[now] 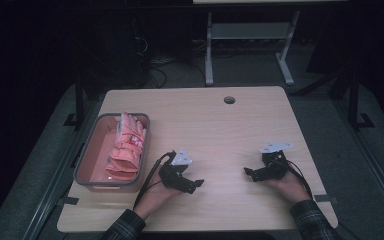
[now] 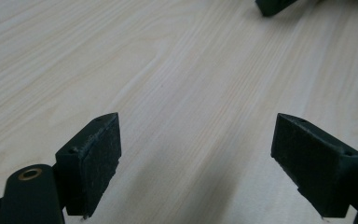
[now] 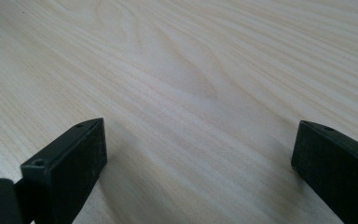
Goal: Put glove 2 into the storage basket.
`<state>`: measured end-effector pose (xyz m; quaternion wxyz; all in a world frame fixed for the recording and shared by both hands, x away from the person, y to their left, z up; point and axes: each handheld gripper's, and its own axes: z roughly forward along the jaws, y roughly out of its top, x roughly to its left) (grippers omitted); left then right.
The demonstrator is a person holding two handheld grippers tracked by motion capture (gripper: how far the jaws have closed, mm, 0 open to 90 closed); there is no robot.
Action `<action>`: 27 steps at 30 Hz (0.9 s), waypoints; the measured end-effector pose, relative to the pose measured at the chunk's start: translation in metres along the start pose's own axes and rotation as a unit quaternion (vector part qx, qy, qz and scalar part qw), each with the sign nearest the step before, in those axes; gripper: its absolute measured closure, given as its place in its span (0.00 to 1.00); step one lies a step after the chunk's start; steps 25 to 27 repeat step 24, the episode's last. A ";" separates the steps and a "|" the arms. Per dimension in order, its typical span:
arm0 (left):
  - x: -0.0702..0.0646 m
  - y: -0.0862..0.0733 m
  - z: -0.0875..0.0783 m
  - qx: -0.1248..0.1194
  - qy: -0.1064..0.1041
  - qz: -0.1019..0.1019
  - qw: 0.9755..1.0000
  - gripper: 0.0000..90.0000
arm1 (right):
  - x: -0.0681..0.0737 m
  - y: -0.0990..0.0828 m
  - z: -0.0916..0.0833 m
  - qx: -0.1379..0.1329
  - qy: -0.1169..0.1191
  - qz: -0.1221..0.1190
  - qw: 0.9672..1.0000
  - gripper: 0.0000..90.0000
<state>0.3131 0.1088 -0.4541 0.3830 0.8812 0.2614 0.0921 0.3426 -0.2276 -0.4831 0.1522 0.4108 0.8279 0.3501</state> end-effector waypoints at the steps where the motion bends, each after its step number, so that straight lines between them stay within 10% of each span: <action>1: 0.000 -0.001 0.002 0.002 -0.004 -0.001 1.000 0.17 | 0.000 0.000 0.000 0.000 0.000 0.000 1.000 0.03; 10: -0.005 -0.010 0.017 0.028 0.005 0.019 0.999 0.15 | 0.000 0.000 0.000 0.000 0.000 0.000 1.000 0.03; 27: -0.008 -0.016 0.019 0.001 -0.006 0.025 1.000 0.14 | 0.000 0.000 0.000 0.000 0.002 -0.003 1.000 0.03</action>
